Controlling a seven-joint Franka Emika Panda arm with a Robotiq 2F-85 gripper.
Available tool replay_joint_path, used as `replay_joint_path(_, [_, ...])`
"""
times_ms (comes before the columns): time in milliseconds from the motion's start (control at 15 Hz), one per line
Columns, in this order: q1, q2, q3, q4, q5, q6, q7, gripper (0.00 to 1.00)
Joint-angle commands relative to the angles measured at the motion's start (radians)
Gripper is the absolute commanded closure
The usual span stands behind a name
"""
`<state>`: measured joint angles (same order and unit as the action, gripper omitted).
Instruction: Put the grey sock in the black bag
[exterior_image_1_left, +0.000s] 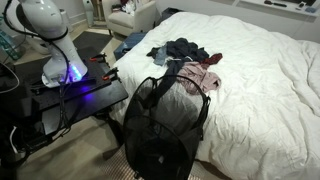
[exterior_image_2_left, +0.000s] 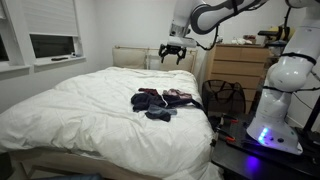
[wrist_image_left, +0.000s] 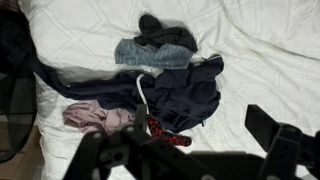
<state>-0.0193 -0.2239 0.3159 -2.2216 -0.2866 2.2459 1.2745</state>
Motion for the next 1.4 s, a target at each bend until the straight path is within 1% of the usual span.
replay_joint_path(0, [0.003, 0.067, -0.050, 0.027, -0.090, 0.029, 0.059, 0.00])
replay_joint_path(67, [0.005, 0.080, -0.066, 0.027, -0.110, 0.038, 0.059, 0.00])
replay_joint_path(400, [0.008, 0.148, -0.152, 0.035, -0.154, 0.053, -0.021, 0.00])
replay_joint_path(867, [0.010, 0.277, -0.249, 0.039, -0.127, 0.102, -0.244, 0.00])
replay_joint_path(1133, [0.017, 0.362, -0.286, 0.037, -0.123, 0.160, -0.378, 0.00])
replay_joint_path(1333, [0.019, 0.419, -0.306, 0.039, -0.110, 0.197, -0.508, 0.00])
